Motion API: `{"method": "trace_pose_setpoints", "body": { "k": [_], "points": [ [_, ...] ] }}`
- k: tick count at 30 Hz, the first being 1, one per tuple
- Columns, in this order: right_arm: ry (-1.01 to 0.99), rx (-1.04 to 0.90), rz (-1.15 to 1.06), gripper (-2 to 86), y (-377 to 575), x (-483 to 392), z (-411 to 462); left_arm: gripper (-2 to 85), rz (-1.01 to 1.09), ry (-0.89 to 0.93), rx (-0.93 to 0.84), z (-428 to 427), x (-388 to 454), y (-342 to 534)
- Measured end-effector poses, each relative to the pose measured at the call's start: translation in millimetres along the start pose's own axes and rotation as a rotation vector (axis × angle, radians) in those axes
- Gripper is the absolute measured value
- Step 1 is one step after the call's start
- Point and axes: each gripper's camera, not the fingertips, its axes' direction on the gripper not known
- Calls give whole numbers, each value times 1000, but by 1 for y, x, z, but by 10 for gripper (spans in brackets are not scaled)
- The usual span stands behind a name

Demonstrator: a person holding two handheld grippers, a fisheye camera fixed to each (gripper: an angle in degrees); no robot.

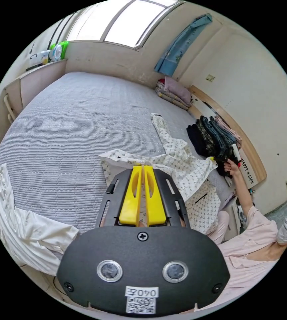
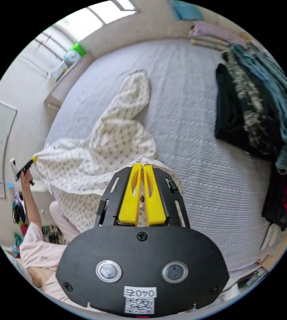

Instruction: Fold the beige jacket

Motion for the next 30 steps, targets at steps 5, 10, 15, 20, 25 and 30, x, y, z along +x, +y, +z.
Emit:
{"method": "trace_pose_setpoints", "body": {
  "k": [5,10,15,20,25,30],
  "points": [
    [-355,235,258,-10,38,129,-27,-9,-104,34,-173,76,-14,55],
    [-272,45,352,-10,60,178,35,-8,-241,43,-270,141,-29,106],
    [-413,106,259,-10,71,178,-9,-8,-195,7,-217,119,-11,92],
    [-457,146,73,-10,109,147,-50,-8,-106,-80,-181,96,9,77],
    [-374,-60,208,-8,141,170,44,-8,-154,-127,-396,173,3,102],
    [-437,17,229,5,161,176,50,10,-175,-156,-319,171,25,115]
  ]
}}
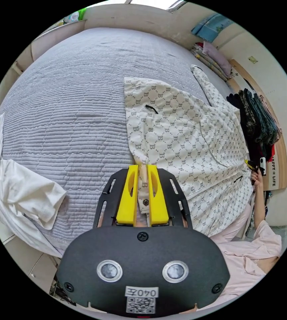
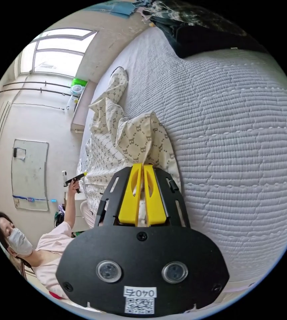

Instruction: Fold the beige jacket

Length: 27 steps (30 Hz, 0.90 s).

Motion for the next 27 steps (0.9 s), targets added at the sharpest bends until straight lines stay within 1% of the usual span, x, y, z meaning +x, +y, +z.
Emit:
{"method": "trace_pose_setpoints", "body": {
  "k": [1,2,3,4,5,6,7,10,12,14,15,16,17,18,20,21,22,24,25,27],
  "points": [
    [38,-1,-17,29,4,-6,-6,13,-18,-45,15,-6,4,6],
    [78,-2,-26,41,7,-10,-9,6,-52,-139,69,-19,10,16],
    [180,-2,-55,50,14,-21,-17,3,-64,-194,105,-26,13,22],
    [286,20,-92,53,23,-35,-25,-2,-93,-312,185,-41,24,37],
    [331,33,-118,51,28,-43,-27,-6,-86,-386,256,-52,42,53],
    [400,54,-172,42,37,-60,-29,-8,-65,-396,281,-55,53,61],
    [443,64,-218,28,45,-76,-25,-9,3,-375,303,-53,80,74],
    [409,31,-335,-1,55,-105,7,-9,209,-281,247,-13,155,97],
    [390,-15,-374,-6,55,-111,35,-9,276,-280,205,20,187,103],
    [431,-41,-373,-8,51,-108,63,-9,261,-381,156,62,198,96],
    [487,-64,-363,-9,47,-100,83,-9,254,-419,147,71,195,93],
    [479,-88,-362,-9,43,-89,99,-9,278,-453,150,86,189,87],
    [448,-92,-340,-9,41,-82,105,-9,260,-412,199,88,182,83],
    [371,-69,-288,-9,38,-71,106,-9,236,-382,196,88,179,81],
    [337,-79,-281,-8,37,-69,99,-9,189,-295,141,81,175,75],
    [395,-24,-274,-6,42,-71,84,-9,177,-294,143,77,175,78],
    [458,49,-293,-2,53,-74,65,-9,157,-333,177,66,175,88],
    [479,105,-350,15,70,-76,39,-9,167,-386,241,46,177,112],
    [497,98,-372,38,78,-74,30,-9,168,-394,265,37,176,129],
    [521,44,-390,79,83,-68,30,-9,171,-371,256,33,177,148]
  ]
}}
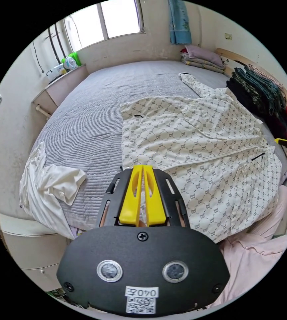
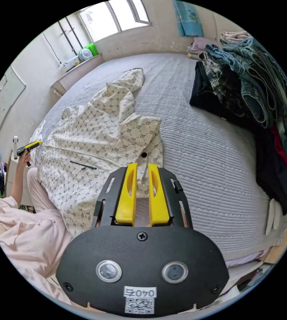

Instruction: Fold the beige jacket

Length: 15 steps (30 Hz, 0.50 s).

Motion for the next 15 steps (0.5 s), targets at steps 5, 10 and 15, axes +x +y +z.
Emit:
{"method": "trace_pose_setpoints", "body": {
  "k": [5,10,15],
  "points": [
    [-203,-114,-2,122,-13,11,40,-9,117,66,-29,2,55,26],
    [-275,-271,83,128,-41,34,99,-9,365,-47,-47,8,133,33],
    [-288,-365,-136,35,-19,11,101,-9,531,-74,-4,0,179,40]
  ]
}}
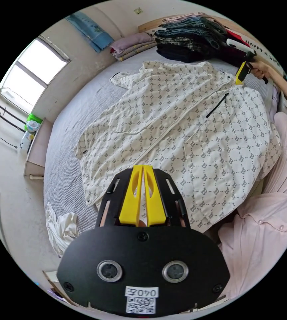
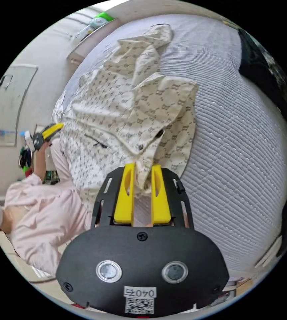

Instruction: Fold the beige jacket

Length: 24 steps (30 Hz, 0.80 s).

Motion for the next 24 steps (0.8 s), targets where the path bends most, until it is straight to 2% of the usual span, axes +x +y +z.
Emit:
{"method": "trace_pose_setpoints", "body": {
  "k": [1,6,8,10,14,17,21,23,24],
  "points": [
    [11,6,-69,7,12,-14,2,-9,10,17,21,-3,4,-3],
    [176,165,-351,-8,68,-84,12,-9,38,100,138,-8,16,-19],
    [271,220,-477,-9,91,-113,23,-8,86,152,241,-14,23,-28],
    [451,253,-597,-10,116,-145,45,-3,150,193,324,-18,31,-32],
    [652,260,-614,-10,128,-158,76,5,272,219,386,-11,47,-42],
    [617,346,-576,-9,127,-142,76,1,251,207,355,0,43,-45],
    [475,513,-621,-7,130,-133,63,-7,177,177,358,1,21,-29],
    [339,582,-478,-3,112,-101,58,-13,104,139,353,4,1,-14],
    [268,555,-306,4,88,-69,63,-14,78,130,348,6,-5,-11]
  ]
}}
